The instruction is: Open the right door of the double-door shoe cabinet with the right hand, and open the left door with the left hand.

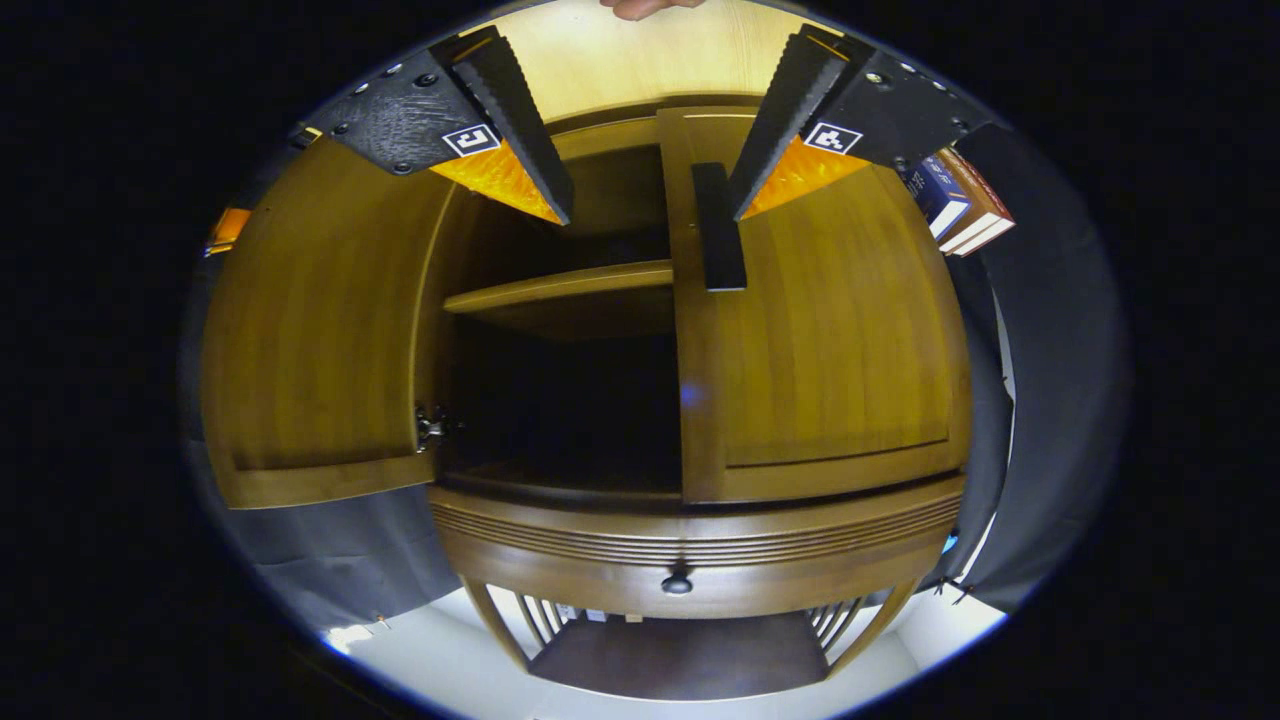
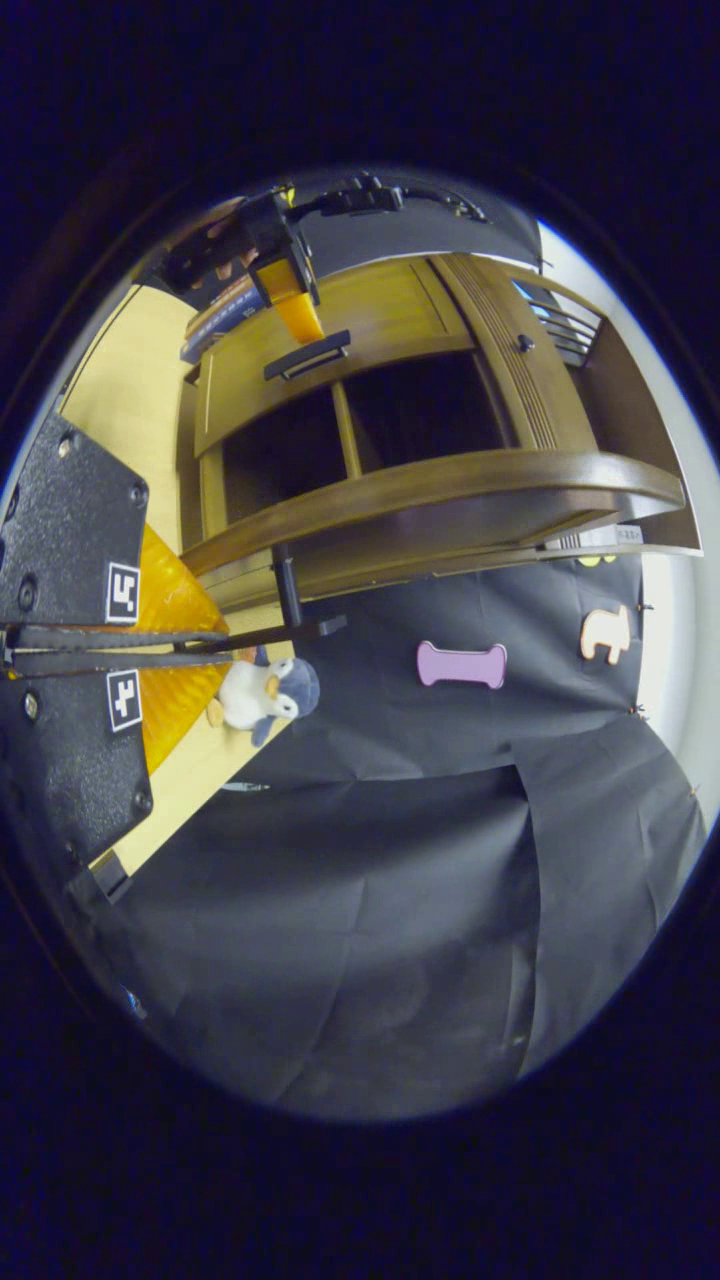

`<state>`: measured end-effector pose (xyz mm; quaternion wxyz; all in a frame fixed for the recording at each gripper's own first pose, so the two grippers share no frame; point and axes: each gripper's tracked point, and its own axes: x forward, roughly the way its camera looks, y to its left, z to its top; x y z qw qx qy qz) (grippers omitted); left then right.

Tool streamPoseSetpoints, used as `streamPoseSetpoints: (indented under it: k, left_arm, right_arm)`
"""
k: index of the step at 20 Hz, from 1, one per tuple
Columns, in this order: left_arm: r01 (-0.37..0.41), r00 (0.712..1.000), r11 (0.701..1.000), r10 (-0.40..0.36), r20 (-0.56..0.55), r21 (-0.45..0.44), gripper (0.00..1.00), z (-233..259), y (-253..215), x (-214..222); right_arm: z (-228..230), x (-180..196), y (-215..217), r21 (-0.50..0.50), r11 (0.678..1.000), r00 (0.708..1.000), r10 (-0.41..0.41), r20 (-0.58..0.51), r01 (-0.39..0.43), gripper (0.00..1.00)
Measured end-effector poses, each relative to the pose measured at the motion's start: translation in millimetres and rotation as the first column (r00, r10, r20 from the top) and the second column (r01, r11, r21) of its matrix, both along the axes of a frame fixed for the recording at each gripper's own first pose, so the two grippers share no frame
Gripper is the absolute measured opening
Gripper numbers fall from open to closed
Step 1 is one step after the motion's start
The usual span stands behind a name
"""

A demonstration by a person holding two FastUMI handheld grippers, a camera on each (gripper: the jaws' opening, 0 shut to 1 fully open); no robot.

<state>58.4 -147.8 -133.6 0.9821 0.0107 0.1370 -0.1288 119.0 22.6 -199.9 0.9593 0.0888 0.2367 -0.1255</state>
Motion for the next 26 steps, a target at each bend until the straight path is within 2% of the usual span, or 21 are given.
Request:
streamPoseSetpoints:
  k: [1, 3, 7, 8, 9, 11, 13, 15, 17, 18, 19, 20, 21, 22, 23, 24, 25, 26]
  left_arm:
    - [-0.009, 1.000, 1.000, 0.009, -0.002, -0.003, 0.95, -2.0, 2.8, 4.9]
    - [-0.016, 1.000, 1.000, 0.016, -0.011, -0.006, 0.95, -6.9, 4.9, 15.6]
    - [-0.033, 0.998, 0.999, 0.033, -0.044, -0.014, 0.94, -20.2, 9.6, 33.5]
    - [-0.046, 0.998, 0.999, 0.045, -0.047, -0.019, 0.97, -22.4, 12.7, 38.7]
    - [-0.051, 0.997, 0.998, 0.050, -0.060, -0.023, 0.94, -26.7, 15.0, 43.7]
    - [-0.069, 0.995, 0.997, 0.066, -0.075, -0.028, 0.94, -33.2, 20.5, 53.9]
    - [-0.082, 0.993, 0.996, 0.079, -0.084, -0.032, 0.94, -38.3, 24.8, 62.8]
    - [-0.093, 0.994, 0.995, 0.091, -0.069, -0.030, 0.94, -42.2, 29.0, 71.5]
    - [-0.069, 0.996, 0.997, 0.066, -0.052, -0.045, 0.92, -41.6, 21.3, 79.9]
    - [-0.061, 0.997, 0.997, 0.059, -0.047, -0.050, 0.90, -41.5, 20.3, 80.0]
    - [-0.054, 0.998, 0.997, 0.052, -0.039, -0.056, 1.00, -40.7, 18.3, 83.7]
    - [-0.048, 0.998, 0.997, 0.046, -0.030, -0.060, 0.87, -39.4, 15.7, 86.0]
    - [-0.045, 0.999, 0.997, 0.044, -0.019, -0.059, 0.87, -37.6, 15.3, 88.4]
    - [-0.043, 0.999, 0.997, 0.042, -0.012, -0.057, 1.00, -37.0, 15.6, 90.9]
    - [-0.046, 0.999, 0.997, 0.046, -0.009, -0.056, 0.87, -36.2, 16.3, 93.0]
    - [-0.051, 0.999, 0.997, 0.051, -0.006, -0.060, 0.87, -36.5, 17.1, 95.6]
    - [-0.048, 0.999, 0.996, 0.048, -0.004, -0.070, 0.87, -36.3, 16.2, 97.2]
    - [-0.055, 0.999, 0.996, 0.055, -0.002, -0.073, 0.87, -36.5, 17.2, 98.1]
  right_arm:
    - [0.5, 1.2, -3.0, -0.001, 1.000, 1.000, -0.022, 0.007, 0.022, 0.00]
    - [2.0, 3.3, -2.4, 0.015, 0.999, 0.999, -0.049, 0.020, 0.049, 0.04]
    - [9.7, 7.6, -5.2, 0.014, 0.997, 0.995, -0.074, 0.066, 0.073, 0.04]
    - [13.1, 9.8, -5.4, 0.017, 0.997, 0.994, -0.074, 0.084, 0.073, 0.04]
    - [16.9, 11.1, -3.3, 0.021, 0.997, 0.991, -0.076, 0.108, 0.074, 0.04]
    - [22.0, 17.7, -3.2, 0.027, 0.996, 0.986, -0.083, 0.144, 0.080, 0.04]
    - [24.7, 18.0, -3.1, 0.033, 0.995, 0.984, -0.096, 0.152, 0.092, 0.00]
    - [26.4, 17.2, -2.4, 0.034, 0.995, 0.983, -0.100, 0.154, 0.095, 0.04]
    - [28.1, 18.2, -3.0, 0.025, 0.995, 0.981, -0.103, 0.162, 0.100, 0.04]
    - [29.3, 18.1, -2.1, 0.022, 0.995, 0.981, -0.098, 0.165, 0.096, 0.00]
    - [29.6, 17.7, -0.9, 0.018, 0.996, 0.982, -0.088, 0.168, 0.086, 0.00]
    - [31.7, 17.5, 1.7, 0.017, 0.997, 0.982, -0.076, 0.175, 0.074, 0.00]
    - [32.4, 18.3, 5.2, 0.013, 0.998, 0.981, -0.060, 0.182, 0.059, 0.05]
    - [33.6, 18.8, 6.4, 0.005, 0.999, 0.981, -0.047, 0.189, 0.047, 0.06]
    - [34.0, 20.6, 6.3, -0.004, 0.999, 0.981, -0.035, 0.192, 0.036, 0.10]
    - [34.7, 20.9, 6.5, -0.012, 1.000, 0.980, -0.025, 0.196, 0.028, 0.12]
    - [35.1, 21.2, 7.3, -0.016, 1.000, 0.980, -0.017, 0.200, 0.021, 0.20]
    - [35.4, 19.6, 7.9, -0.017, 1.000, 0.980, -0.013, 0.200, 0.017, 0.23]
